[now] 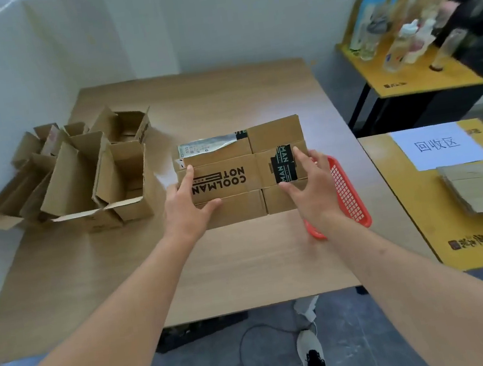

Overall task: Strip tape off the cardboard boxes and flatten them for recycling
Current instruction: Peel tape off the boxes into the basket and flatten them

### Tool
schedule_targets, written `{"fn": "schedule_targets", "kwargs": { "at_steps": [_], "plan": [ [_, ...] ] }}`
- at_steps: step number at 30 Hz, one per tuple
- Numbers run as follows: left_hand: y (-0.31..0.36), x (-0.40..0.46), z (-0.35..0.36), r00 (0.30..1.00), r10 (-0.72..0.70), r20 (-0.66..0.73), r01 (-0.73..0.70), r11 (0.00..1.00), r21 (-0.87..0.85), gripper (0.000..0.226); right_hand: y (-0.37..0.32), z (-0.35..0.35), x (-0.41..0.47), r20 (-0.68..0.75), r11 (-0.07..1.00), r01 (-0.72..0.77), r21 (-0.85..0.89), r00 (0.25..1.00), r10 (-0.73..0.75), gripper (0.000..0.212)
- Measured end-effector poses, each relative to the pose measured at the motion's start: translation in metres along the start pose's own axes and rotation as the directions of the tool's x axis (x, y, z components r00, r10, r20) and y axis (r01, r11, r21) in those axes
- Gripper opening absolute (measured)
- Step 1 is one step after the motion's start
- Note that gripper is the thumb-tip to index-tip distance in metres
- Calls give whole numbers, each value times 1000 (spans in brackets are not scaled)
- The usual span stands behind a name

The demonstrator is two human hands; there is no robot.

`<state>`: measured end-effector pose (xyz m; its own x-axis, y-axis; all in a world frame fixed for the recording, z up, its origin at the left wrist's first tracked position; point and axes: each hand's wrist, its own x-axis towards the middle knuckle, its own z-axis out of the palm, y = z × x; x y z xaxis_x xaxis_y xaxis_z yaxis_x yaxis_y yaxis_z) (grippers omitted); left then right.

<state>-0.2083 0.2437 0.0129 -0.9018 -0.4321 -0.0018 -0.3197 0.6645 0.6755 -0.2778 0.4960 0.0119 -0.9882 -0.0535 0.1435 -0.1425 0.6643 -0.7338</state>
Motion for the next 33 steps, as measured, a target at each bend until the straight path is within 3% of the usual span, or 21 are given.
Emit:
{"fn": "schedule_targets", "kwargs": {
  "at_steps": [6, 16, 26, 33],
  "plan": [
    [50, -15, -30, 975, 212, 67, -211, 977, -15, 99, -22, -56, -48, -198, 998, -49, -34, 979, 41, 81],
    [156, -73, -13, 895, 414, 165, -404, 910, -93, 98, -6, -174, -112, -419, 981, -176, -78, 899, 128, 80],
    [285, -147, 105, 837, 491, 243, -460, 870, -175, 95, 112, -304, -145, -499, 957, -286, -47, 837, 226, 78],
    [354, -198, 210, 831, 457, 317, -421, 889, -179, 93, 218, -381, -154, -456, 937, -347, -25, 838, 299, 77]
  ]
}}
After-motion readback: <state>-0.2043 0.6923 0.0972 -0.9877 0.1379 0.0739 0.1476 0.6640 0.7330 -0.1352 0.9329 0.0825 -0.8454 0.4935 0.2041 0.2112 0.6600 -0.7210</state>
